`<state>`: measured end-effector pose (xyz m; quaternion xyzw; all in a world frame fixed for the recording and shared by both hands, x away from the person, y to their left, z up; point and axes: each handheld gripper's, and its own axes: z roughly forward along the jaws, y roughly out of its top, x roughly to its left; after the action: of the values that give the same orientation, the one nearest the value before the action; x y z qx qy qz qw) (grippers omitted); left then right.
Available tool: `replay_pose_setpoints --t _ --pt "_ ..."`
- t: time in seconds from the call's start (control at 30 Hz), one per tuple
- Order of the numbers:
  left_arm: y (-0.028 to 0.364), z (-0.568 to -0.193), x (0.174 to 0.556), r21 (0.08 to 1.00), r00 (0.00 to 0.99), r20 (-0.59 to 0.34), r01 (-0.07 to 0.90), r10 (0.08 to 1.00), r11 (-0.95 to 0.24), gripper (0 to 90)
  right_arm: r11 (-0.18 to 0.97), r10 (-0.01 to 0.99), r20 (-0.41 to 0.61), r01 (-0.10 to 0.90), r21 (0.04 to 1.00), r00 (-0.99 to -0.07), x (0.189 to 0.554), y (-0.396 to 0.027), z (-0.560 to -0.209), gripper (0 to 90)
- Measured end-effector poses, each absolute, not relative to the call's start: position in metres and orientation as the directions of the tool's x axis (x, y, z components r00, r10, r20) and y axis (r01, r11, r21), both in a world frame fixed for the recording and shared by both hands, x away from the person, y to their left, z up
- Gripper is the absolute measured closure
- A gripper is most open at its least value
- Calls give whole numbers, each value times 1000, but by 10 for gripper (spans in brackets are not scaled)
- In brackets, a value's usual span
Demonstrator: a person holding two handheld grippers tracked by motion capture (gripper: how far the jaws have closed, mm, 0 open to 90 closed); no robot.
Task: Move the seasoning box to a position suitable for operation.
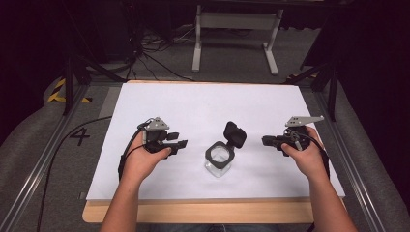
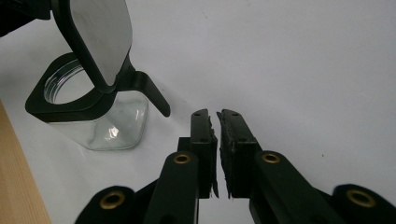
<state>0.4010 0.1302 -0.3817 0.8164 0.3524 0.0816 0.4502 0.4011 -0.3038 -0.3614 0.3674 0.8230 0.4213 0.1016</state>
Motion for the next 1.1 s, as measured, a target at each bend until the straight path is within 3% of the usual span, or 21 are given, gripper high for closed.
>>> replay_pose_setpoints --t 0.17,0.23,0.33,0.47,1.1 --pt "129 -381 402 784 735 -180 509 654 -356 564 375 689 142 517 770 -711 398 -305 -360 843" --pt "128 -380 403 802 754 -140 466 642 -374 604 378 688 137 514 770 -712 397 -304 -360 843" --pt "125 -381 404 787 756 -138 476 639 -393 696 383 688 134 514 768 -713 395 -304 -361 843" --pt "117 -386 407 799 759 -120 456 640 -392 892 393 685 127 512 764 -717 393 -303 -362 843" --pt "73 -409 415 756 866 -142 408 480 -513 899 410 675 107 492 768 -730 380 -306 -360 841"
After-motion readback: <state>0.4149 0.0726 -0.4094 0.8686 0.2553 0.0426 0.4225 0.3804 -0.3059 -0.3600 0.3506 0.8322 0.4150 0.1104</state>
